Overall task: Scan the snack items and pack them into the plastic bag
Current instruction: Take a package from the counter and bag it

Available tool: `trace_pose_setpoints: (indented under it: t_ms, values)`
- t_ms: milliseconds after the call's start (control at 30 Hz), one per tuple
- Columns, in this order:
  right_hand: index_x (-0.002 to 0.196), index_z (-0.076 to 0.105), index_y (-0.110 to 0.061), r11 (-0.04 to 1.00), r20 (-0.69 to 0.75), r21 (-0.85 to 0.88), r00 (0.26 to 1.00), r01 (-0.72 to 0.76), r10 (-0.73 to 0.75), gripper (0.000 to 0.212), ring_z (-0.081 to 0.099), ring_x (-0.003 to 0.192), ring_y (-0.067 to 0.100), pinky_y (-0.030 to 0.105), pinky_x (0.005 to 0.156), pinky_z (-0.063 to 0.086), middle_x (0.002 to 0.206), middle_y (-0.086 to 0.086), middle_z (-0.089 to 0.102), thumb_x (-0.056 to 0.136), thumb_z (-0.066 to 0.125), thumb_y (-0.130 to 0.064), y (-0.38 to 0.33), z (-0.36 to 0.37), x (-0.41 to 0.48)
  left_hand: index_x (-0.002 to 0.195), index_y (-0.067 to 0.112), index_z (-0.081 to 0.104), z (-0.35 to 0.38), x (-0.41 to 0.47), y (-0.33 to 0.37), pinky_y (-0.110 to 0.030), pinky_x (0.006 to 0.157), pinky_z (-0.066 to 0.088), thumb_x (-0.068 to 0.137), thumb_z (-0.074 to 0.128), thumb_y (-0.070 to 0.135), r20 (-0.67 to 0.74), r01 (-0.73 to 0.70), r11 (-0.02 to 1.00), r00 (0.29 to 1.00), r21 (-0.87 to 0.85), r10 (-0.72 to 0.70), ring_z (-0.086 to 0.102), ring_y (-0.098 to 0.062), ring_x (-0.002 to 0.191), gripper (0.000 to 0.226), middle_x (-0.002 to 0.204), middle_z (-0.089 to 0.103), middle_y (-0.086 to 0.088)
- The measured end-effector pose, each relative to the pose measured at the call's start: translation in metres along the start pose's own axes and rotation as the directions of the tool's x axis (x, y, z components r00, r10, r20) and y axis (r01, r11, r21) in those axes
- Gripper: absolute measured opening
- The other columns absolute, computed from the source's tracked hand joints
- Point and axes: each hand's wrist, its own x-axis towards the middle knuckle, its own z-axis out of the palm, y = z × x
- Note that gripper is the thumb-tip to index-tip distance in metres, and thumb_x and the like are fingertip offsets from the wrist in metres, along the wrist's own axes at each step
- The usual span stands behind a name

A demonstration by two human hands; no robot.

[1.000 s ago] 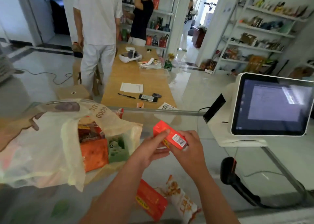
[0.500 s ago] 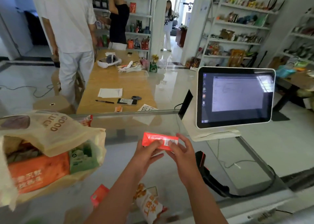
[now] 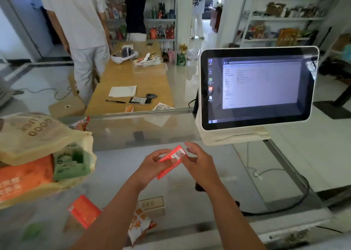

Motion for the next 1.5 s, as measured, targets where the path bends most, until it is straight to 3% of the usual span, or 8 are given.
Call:
trace_pose_setpoints:
  t_ms: [133, 200, 433, 633, 767, 967, 1167, 1500]
  values:
    - [0.096, 0.059, -0.019, 0.890, -0.075, -0.427, 0.975, 0.158, -0.209, 0.018, 0.052, 0.068, 0.005, 0.011, 0.062, 0.040, 0.084, -0.007, 0.058, 0.086, 0.065, -0.031, 0.009, -0.023, -0.002, 0.105, 0.031, 0.062, 0.015, 0.017, -0.007, -0.019, 0.064, 0.048, 0.079, 0.077, 0.037, -0.269, 0.052, 0.998, 0.962, 0.022, -0.044, 0.065, -0.010, 0.084, 0.030, 0.100, 0.066, 0.003]
    - [0.082, 0.046, -0.021, 0.847, -0.060, -0.522, 0.987, 0.096, -0.148, 0.030, 0.047, 0.065, 0.008, 0.018, 0.061, 0.040, 0.075, -0.004, 0.050, 0.081, 0.067, -0.042, 0.020, -0.032, -0.010, 0.106, 0.032, 0.061, 0.020, 0.023, -0.011, -0.022, 0.067, 0.048, 0.078, 0.076, 0.042, -0.312, 0.081, 0.994, 0.948, 0.071, -0.055, 0.064, -0.011, 0.086, 0.035, 0.103, 0.065, 0.002]
    - [0.118, 0.038, -0.015, 0.824, 0.047, -0.559, 0.988, -0.096, 0.147, 0.079, 0.049, 0.109, 0.018, 0.030, 0.087, 0.052, 0.117, 0.002, 0.042, 0.061, 0.086, -0.039, 0.052, -0.042, -0.033, 0.125, 0.027, 0.060, 0.029, 0.038, -0.018, -0.035, 0.089, 0.052, 0.077, 0.074, 0.051, -0.229, 0.141, 0.934, 0.971, 0.329, -0.066, 0.063, -0.019, 0.101, 0.055, 0.113, 0.058, 0.004]
    - [0.118, 0.045, -0.010, 0.768, -0.017, -0.627, 0.988, -0.130, 0.153, 0.050, 0.060, 0.099, 0.021, 0.026, 0.086, 0.052, 0.122, 0.006, 0.039, 0.076, 0.072, -0.009, 0.059, -0.030, -0.041, 0.124, 0.031, 0.060, 0.027, 0.039, -0.018, -0.036, 0.090, 0.052, 0.070, 0.065, 0.063, -0.204, 0.153, 0.921, 0.975, 0.359, -0.082, 0.062, -0.018, 0.099, 0.063, 0.124, 0.062, -0.002]
    - [0.113, 0.050, -0.013, 0.808, -0.082, -0.573, 0.991, -0.136, 0.109, 0.040, 0.058, 0.090, 0.017, 0.026, 0.078, 0.052, 0.109, 0.004, 0.051, 0.077, 0.068, -0.015, 0.059, -0.033, -0.043, 0.127, 0.031, 0.057, 0.029, 0.038, -0.017, -0.042, 0.094, 0.052, 0.070, 0.057, 0.072, -0.193, 0.155, 0.906, 0.978, 0.394, -0.083, 0.061, -0.021, 0.105, 0.071, 0.130, 0.059, -0.003]
    - [0.075, 0.051, -0.020, 0.919, -0.130, -0.385, 0.991, -0.082, 0.033, 0.023, 0.052, 0.061, 0.004, 0.007, 0.049, 0.035, 0.066, -0.006, 0.054, 0.072, 0.074, -0.017, 0.033, -0.058, -0.045, 0.129, 0.031, 0.056, 0.031, 0.036, -0.014, -0.045, 0.098, 0.049, 0.073, 0.052, 0.075, -0.203, 0.166, 0.877, 0.976, 0.450, -0.081, 0.059, -0.022, 0.109, 0.071, 0.133, 0.057, -0.002]
    - [0.089, 0.060, -0.022, 0.978, -0.051, -0.184, 0.994, -0.102, 0.094, 0.021, 0.060, 0.070, 0.007, 0.009, 0.056, 0.041, 0.073, -0.006, 0.062, 0.074, 0.074, -0.016, 0.014, -0.067, -0.048, 0.133, 0.027, 0.053, 0.036, 0.035, -0.016, -0.042, 0.099, 0.048, 0.085, 0.055, 0.064, -0.229, 0.170, 0.858, 0.971, 0.484, -0.063, 0.057, -0.022, 0.113, 0.060, 0.136, 0.054, -0.003]
    - [0.085, 0.055, -0.032, 0.983, -0.028, -0.158, 0.995, -0.097, 0.094, 0.025, 0.061, 0.073, 0.010, 0.011, 0.055, 0.042, 0.074, -0.007, 0.061, 0.076, 0.073, -0.017, 0.011, -0.072, -0.051, 0.135, 0.025, 0.050, 0.040, 0.028, -0.016, -0.031, 0.086, 0.043, 0.088, 0.050, 0.063, -0.211, 0.133, 0.829, 0.977, 0.543, -0.019, 0.057, -0.021, 0.110, 0.060, 0.134, 0.056, -0.004]
